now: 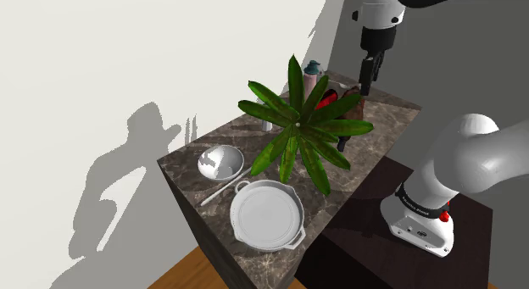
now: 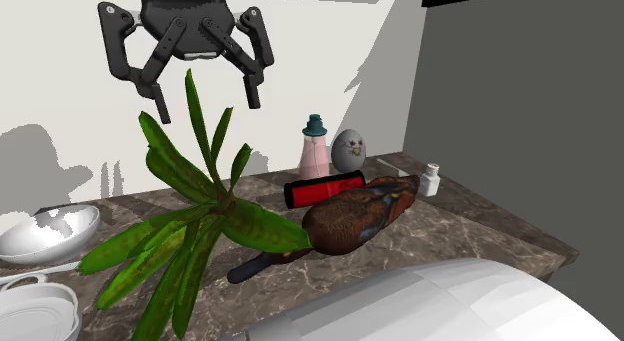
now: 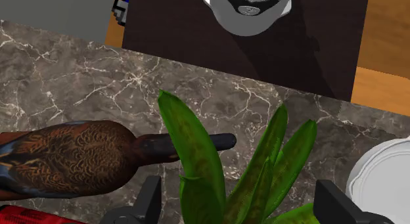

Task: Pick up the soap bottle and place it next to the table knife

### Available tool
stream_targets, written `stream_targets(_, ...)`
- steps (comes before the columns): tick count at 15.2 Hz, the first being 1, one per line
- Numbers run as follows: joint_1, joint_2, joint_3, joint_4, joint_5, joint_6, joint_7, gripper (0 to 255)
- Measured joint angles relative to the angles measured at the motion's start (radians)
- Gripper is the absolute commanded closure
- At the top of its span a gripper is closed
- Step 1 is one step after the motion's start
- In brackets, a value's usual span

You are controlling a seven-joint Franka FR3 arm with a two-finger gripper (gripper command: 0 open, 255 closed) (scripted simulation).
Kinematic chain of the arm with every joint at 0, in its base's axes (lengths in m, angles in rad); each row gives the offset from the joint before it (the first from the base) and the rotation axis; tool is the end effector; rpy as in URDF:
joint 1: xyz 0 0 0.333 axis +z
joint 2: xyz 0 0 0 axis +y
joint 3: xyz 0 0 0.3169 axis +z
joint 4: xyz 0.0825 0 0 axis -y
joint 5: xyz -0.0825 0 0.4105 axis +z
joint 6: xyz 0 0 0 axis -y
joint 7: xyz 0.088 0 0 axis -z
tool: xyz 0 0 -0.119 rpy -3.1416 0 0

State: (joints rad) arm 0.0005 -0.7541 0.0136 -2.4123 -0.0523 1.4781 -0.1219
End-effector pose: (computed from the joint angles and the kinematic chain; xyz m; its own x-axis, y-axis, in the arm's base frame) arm 0.3246 -0.0014 0.5342 0.9747 0.1251 -0.1851 0.1345 -0.9901 0.0392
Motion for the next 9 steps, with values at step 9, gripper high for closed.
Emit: stream_targets(9,-0.041,0.253,-0.068,0.12,-0.037,0.127,-0.039,0)
